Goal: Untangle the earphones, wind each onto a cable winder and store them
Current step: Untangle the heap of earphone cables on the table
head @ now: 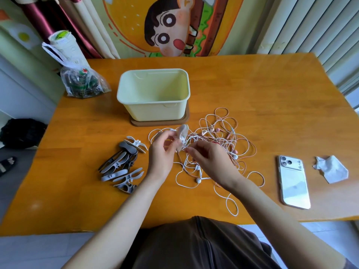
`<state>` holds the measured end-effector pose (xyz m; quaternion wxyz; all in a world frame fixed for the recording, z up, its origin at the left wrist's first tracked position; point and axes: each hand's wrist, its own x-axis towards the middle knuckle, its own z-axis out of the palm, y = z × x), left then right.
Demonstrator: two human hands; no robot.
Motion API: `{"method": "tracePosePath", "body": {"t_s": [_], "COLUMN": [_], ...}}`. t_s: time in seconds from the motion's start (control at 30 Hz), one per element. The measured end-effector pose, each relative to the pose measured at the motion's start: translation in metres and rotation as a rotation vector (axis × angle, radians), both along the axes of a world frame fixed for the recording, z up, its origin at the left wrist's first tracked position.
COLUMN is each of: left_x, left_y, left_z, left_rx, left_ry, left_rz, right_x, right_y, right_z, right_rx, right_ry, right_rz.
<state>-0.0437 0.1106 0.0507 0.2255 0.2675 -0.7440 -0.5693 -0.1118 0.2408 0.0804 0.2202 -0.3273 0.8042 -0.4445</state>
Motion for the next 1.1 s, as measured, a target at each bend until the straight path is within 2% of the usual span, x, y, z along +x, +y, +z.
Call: {"method": "tracePosePath", "body": {"t_s": [0.07, 0.2, 0.37, 0.77, 0.83, 0.97, 1.1], "left_x": [0.002, 0.003, -0.001, -0.011, -0.013, -0.022, -0.035], "left_y": [-0.005, -0.011, -0.006, -0.005, -0.003, -0.002, 0.007], "left_z": [-0.007, -0.013, -0.008, 0.004, 0.007, 0.007, 0.004], "left_rx": [-0.130, -0.103, -0.028, 0.043, 0.184, 0.528, 0.787], "left_ry": [-0.054, -0.143, -0.159, -0.250, -0.167, -0.005, 0.093], "left_rz": [-0.076, -0.192, -0.289, -0.531, -0.460, -0.227, -0.149], "right_x": [-0.007, -0.027, -0.043, -0.059, -0.062, -0.061, -0.054], "right_y": [0.000, 0.003, 0.006, 0.007, 0.007, 0.010, 0.007], "right_z": [0.005, 0.016, 0.021, -0.003, -0.007, -0.016, -0.027], "right_rx": [0.019, 0.042, 0.029, 0.002, -0.012, -0.074, -0.081], "right_ry": [0.043, 0.207, 0.255, 0.125, 0.070, -0.164, -0.272], "right_rz": [0.021, 0.036, 0.000, -0.057, -0.111, -0.136, -0.154]}}
